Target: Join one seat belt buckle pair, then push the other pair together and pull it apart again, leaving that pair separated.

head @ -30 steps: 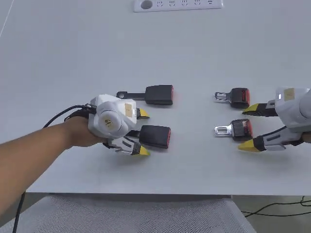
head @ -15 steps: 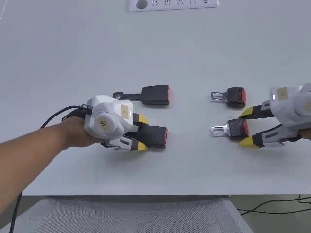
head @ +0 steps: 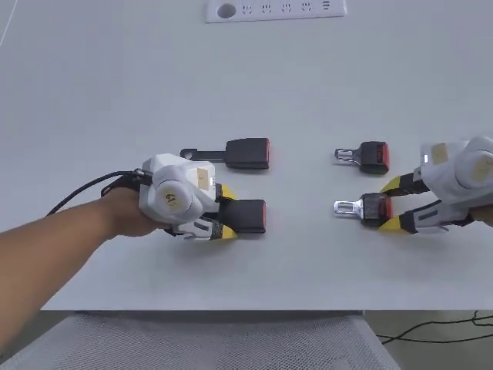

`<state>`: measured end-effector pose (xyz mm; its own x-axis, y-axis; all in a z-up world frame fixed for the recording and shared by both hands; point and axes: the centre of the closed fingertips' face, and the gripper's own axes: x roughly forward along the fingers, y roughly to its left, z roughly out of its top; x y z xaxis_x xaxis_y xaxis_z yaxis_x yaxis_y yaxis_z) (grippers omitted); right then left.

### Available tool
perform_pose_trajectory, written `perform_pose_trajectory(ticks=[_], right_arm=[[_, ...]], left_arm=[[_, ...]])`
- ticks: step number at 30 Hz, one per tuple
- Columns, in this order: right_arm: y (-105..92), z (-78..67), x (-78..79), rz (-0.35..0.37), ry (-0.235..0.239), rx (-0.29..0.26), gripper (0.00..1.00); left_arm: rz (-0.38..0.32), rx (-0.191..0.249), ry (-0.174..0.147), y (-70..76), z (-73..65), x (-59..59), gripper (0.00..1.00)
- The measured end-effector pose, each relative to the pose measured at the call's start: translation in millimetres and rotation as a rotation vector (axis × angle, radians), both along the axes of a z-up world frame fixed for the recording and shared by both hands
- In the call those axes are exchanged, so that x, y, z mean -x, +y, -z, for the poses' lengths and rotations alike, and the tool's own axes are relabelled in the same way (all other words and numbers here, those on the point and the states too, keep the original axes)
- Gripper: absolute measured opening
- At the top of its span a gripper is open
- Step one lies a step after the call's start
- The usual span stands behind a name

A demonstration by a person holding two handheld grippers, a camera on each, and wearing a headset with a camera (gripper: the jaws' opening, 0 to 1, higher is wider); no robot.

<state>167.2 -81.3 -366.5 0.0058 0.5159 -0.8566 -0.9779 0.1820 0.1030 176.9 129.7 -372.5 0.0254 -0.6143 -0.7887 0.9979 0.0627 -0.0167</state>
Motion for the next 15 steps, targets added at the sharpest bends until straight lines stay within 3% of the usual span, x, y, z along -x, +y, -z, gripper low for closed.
perform_pose_trajectory(ticks=[15], right_arm=[[11.0, -0.1, 8.6, -0.028, -0.002, -0.009, 0.33]], left_arm=[[-0.008, -0.011, 0.002, -0.6, 0.4, -0.3, 0.34]])
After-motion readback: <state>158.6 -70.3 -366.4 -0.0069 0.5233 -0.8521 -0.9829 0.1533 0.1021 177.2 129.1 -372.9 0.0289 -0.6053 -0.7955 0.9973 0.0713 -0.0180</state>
